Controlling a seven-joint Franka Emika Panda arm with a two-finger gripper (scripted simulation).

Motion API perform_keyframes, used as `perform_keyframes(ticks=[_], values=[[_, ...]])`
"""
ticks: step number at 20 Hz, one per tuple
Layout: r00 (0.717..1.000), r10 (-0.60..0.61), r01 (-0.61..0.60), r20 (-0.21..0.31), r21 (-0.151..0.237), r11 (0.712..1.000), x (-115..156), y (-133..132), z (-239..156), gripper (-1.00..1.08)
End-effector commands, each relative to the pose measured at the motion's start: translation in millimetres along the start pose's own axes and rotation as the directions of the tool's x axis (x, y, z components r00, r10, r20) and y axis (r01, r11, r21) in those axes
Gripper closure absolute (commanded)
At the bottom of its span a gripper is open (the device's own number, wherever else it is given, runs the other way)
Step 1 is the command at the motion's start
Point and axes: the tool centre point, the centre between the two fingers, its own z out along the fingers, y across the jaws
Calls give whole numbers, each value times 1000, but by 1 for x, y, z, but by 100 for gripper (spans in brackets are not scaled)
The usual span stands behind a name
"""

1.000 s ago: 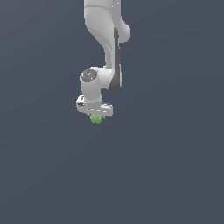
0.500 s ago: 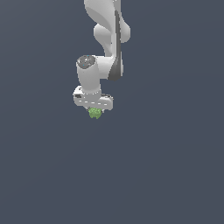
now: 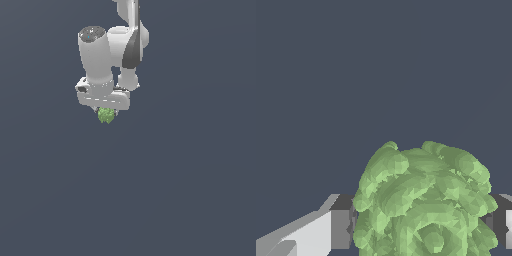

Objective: Pick up the object and move it to a goal position.

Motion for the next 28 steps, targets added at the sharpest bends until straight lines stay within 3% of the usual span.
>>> perform_keyframes(ticks=[1, 18, 28], values=[[1000, 0, 0, 1, 0, 1000, 1, 0, -26, 108], [1000, -1, 1, 1, 0, 1000, 12, -4, -196, 108], [1000, -1, 1, 1, 1, 1000, 19, -5, -257, 108]])
